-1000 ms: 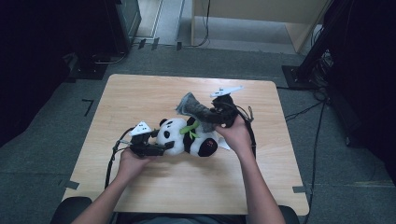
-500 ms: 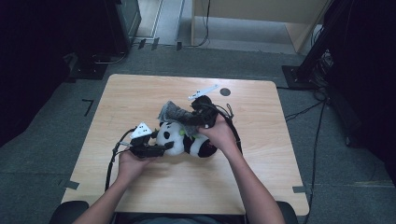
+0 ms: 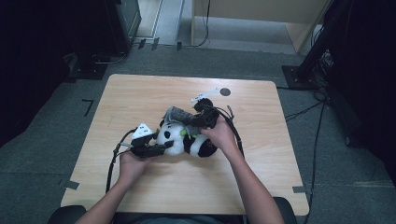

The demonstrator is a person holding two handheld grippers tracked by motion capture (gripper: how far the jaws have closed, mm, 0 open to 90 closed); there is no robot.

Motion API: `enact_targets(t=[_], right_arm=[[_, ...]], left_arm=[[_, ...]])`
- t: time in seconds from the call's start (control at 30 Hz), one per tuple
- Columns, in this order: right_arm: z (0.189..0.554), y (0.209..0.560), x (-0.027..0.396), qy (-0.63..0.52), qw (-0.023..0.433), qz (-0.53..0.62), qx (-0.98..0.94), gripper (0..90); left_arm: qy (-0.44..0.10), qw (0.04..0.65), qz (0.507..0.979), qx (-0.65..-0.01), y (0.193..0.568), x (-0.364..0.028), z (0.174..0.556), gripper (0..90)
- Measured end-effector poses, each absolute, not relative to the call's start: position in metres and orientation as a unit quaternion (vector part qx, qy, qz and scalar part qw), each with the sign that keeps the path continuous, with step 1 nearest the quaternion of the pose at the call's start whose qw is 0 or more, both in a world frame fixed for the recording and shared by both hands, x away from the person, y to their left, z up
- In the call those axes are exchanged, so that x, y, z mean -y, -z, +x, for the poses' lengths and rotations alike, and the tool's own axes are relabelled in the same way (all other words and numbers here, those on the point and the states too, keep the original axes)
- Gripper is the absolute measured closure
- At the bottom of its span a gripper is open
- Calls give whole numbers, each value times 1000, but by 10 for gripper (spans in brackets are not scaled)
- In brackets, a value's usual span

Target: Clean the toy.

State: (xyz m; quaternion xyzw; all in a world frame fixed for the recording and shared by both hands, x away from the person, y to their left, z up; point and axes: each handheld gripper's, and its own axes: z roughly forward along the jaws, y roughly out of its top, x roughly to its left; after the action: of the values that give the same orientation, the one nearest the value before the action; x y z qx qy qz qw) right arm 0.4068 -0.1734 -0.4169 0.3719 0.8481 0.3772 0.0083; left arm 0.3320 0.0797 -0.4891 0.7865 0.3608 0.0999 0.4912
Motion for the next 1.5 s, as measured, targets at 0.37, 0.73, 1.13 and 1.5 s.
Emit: enact_targets(t=[0.37, 0.73, 1.13, 1.5], right_arm=[[408, 410, 190, -378, 32, 384, -842, 767], [403, 390, 210, -405, 41, 400, -821, 769], [380, 383, 169, -409, 30, 341, -846, 767], [397, 413, 183, -392, 30, 373, -840, 767]], left_arm=[[-90, 494, 786, -360, 489, -81, 334, 370], [-82, 494, 788, -358, 489, -84, 338, 363], [-83, 496, 787, -358, 489, -84, 338, 358], [-83, 491, 790, -358, 489, -83, 338, 365]])
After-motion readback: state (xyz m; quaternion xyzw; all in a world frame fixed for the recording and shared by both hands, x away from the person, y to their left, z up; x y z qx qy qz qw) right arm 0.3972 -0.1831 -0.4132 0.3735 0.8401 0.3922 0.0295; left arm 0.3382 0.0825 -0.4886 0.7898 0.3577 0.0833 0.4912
